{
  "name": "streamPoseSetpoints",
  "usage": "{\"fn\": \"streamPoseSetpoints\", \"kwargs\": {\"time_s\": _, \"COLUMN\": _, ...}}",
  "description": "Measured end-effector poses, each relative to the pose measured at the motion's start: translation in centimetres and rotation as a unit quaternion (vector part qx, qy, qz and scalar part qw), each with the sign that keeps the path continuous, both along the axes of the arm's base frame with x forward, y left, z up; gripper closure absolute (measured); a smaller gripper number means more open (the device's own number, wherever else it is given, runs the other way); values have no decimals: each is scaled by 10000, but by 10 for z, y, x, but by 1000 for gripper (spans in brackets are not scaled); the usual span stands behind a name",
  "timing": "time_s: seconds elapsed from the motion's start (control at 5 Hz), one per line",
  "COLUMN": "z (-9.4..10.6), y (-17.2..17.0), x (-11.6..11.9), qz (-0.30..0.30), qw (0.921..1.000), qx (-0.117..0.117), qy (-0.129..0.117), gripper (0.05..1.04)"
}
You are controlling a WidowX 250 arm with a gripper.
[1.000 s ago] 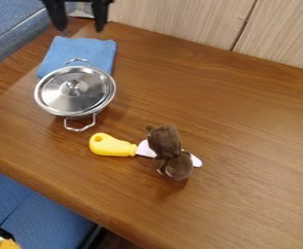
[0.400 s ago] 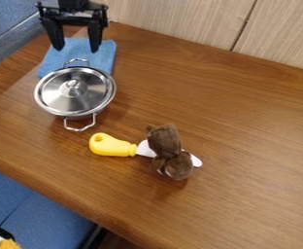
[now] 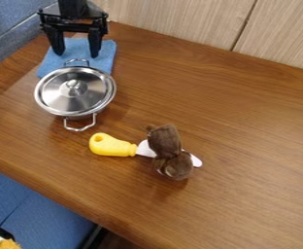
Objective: Move the towel to the upper part of the middle of the table
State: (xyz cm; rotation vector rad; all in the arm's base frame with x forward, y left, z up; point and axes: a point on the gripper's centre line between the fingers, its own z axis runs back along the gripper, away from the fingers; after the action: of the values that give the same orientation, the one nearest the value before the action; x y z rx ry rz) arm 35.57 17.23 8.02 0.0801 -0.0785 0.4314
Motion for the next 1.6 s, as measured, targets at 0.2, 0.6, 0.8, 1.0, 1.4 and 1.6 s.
{"fn": "streamPoseSetpoints", "kwargs": {"time_s": 0.2, "z": -5, "y": 1, "x": -1, "qz": 73, "qw": 10000, "qx": 39, "qy": 27, "gripper": 83}}
{"fn": "streamPoseSetpoints", "kwargs": {"time_s": 0.6, "z": -10, "y": -12, "x": 3, "qz": 35, "qw": 10000, "qx": -15, "qy": 54, "gripper": 83}}
{"fn": "streamPoseSetpoints", "kwargs": {"time_s": 0.8, "z": -11, "y": -36, "x": 9, "qz": -36, "qw": 9998, "qx": -213, "qy": 14, "gripper": 84}}
{"fn": "streamPoseSetpoints", "kwargs": {"time_s": 1.0, "z": -11, "y": -92, "x": 20, "qz": -562, "qw": 9975, "qx": -432, "qy": -16, "gripper": 84}}
{"fn": "streamPoseSetpoints", "kwargs": {"time_s": 1.4, "z": -9, "y": -179, "x": 30, "qz": -1333, "qw": 9877, "qx": -808, "qy": -107, "gripper": 84}}
{"fn": "streamPoseSetpoints", "kwargs": {"time_s": 1.6, "z": -9, "y": -218, "x": 25, "qz": -1829, "qw": 9798, "qx": -811, "qy": -74, "gripper": 84}}
